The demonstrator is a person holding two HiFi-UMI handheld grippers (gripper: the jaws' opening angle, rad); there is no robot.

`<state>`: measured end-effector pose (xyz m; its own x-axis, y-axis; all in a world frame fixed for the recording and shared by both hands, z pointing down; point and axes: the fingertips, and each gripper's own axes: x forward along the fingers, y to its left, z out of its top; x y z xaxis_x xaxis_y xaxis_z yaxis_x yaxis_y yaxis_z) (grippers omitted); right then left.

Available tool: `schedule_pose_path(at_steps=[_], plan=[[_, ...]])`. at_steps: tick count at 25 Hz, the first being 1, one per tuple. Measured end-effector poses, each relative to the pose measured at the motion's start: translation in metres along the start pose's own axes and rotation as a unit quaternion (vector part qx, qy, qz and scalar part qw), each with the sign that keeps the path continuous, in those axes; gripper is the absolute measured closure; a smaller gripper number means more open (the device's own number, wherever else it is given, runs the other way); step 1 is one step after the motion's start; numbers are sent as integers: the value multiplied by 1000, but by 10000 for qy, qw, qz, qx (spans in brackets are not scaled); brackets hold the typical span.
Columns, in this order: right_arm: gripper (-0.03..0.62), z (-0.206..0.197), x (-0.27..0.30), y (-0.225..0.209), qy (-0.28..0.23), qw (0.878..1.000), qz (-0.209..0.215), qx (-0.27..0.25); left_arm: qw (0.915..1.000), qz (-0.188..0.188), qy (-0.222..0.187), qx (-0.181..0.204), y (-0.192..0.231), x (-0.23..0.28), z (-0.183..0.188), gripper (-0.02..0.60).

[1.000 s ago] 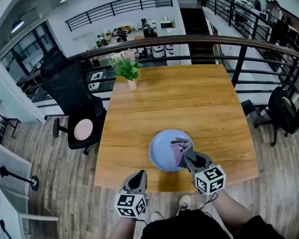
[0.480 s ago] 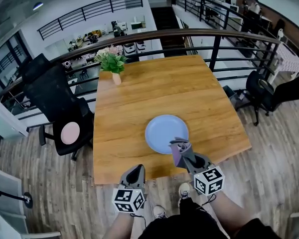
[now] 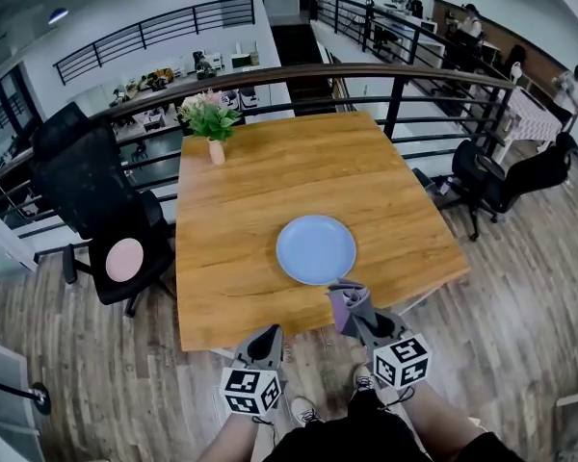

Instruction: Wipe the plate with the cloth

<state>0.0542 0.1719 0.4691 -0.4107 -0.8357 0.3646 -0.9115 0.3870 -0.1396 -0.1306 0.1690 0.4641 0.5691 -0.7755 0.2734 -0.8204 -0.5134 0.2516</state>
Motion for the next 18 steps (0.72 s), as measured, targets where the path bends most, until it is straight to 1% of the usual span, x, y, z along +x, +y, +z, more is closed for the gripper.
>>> schedule_pose_path(at_steps=[6, 18], plan=[[522, -7, -14, 9, -52, 10000, -26, 47, 10000, -82, 15, 41, -10, -10, -5, 563], [522, -12, -28, 8, -87, 9998, 13, 154, 9999, -116, -10, 120, -27, -13, -3, 563]])
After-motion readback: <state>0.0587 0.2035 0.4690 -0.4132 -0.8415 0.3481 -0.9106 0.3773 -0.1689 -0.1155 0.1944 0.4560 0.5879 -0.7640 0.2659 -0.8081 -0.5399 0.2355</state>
